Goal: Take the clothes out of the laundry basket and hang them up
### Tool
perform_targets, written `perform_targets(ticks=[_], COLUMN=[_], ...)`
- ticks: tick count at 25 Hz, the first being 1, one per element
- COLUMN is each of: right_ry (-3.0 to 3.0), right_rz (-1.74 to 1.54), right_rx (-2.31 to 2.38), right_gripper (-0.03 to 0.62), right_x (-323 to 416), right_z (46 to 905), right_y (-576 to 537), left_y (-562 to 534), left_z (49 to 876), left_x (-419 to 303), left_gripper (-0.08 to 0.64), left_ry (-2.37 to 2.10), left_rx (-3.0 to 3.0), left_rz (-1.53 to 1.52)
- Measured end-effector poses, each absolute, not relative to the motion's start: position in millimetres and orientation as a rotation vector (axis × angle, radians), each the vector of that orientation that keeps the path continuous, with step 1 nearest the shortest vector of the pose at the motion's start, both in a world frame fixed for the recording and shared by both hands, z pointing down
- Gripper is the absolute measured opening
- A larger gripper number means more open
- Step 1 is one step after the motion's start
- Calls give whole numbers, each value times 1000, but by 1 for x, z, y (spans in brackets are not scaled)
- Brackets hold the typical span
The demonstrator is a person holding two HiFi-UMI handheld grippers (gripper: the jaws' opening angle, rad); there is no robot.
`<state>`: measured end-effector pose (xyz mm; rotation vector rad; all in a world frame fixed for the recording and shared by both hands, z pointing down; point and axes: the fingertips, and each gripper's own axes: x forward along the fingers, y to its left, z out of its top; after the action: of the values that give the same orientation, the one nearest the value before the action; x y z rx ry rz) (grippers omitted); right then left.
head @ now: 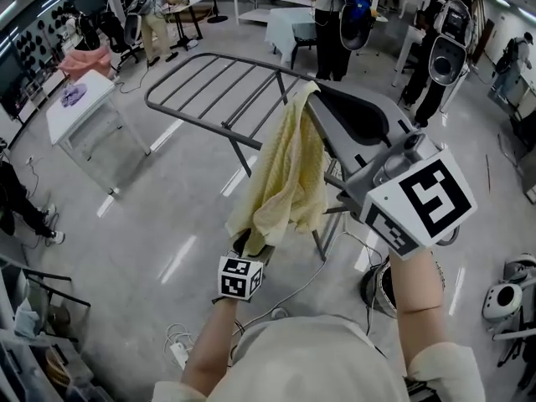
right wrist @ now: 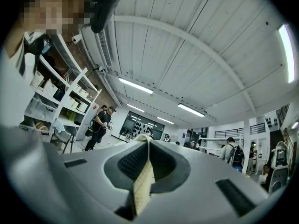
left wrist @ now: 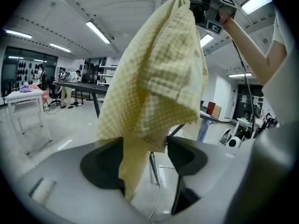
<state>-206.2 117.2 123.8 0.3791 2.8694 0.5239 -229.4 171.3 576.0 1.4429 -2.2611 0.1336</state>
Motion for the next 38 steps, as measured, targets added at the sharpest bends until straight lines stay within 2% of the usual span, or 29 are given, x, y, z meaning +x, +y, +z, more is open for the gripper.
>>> perform_targets(ticks=[4,5,8,9,10,12,13,21,29,38], right_ry=[2829,2820,2784,2772,2769,2781,2790,2960,3017,2934], right_rz=[500,497,474,465,473,511,523,611,549,541], right_rx=[471,493,571,590,590,542,507,184,96,70], right_gripper=[12,12,12,12,12,12,12,12,12,12], right_x=[-208,-208,-207,-206,-206,-206,-207,-235,-265,-349], right_z=[117,115,108,106,107,112,114,163,184,156], right_y=[142,148,166,170,172,166,161,87,49,18], left_y=[163,159,151,150,151,157,160,205,245,268], left_z=[579,579,574,571,568,565,563,552,521,483], left_x=[-246,-250,-265,-270,-273,-277,-276,-271,-296,-378], left_gripper=[420,440,442,431,355,54,35,23,25,25], left_ry=[-2297,-2310,-2333,-2337,-2342,-2346,-2333,-2183,-2234,-2335], left_rx=[1434,1421,1376,1364,1352,1340,1346,1358,1340,1302], left_rz=[131,137,113,98,88,77,60,-232,-96,-41])
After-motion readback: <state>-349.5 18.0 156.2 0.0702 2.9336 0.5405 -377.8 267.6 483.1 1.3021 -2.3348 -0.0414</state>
